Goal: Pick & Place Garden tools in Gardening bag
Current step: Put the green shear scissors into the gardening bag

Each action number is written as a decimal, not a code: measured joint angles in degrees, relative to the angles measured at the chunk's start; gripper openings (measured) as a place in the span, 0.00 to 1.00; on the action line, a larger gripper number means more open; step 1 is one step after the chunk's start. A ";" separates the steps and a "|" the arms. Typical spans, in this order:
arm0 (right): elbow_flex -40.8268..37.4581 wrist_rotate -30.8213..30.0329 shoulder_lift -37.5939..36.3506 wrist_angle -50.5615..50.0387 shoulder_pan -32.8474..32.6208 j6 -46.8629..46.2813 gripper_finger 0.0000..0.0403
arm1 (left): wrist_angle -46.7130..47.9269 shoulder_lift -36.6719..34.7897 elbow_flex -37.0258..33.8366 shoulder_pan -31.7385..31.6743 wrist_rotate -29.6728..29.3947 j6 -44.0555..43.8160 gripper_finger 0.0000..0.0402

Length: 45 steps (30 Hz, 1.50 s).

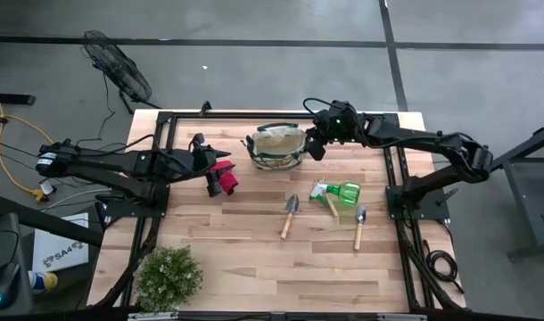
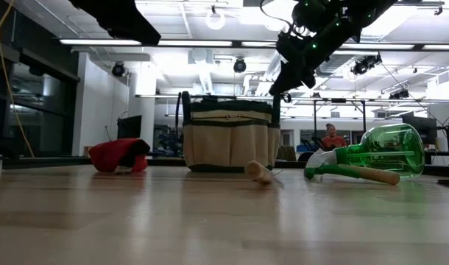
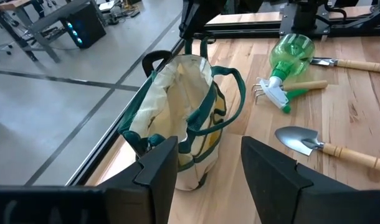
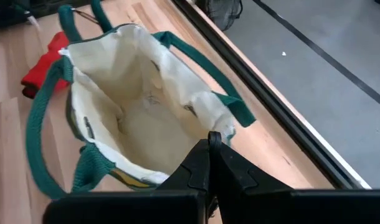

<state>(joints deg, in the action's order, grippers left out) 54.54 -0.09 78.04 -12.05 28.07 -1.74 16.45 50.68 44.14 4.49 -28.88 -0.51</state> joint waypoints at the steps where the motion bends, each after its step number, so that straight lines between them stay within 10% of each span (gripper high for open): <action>1: 0.00 0.06 0.07 0.27 0.24 0.00 0.01 | 0.00 0.00 0.00 0.00 0.00 0.02 0.42; 28: 0.00 2.78 1.36 7.10 1.32 0.42 0.02 | 0.43 0.04 0.09 0.00 -0.02 0.00 0.42; 45: 0.00 2.49 -2.42 5.51 1.34 -1.55 0.66 | 0.42 0.04 0.09 0.00 0.24 -0.31 0.42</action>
<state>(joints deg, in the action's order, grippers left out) 54.54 2.40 75.61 -6.53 29.41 -3.29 16.86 50.72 44.23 4.49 -28.64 -0.83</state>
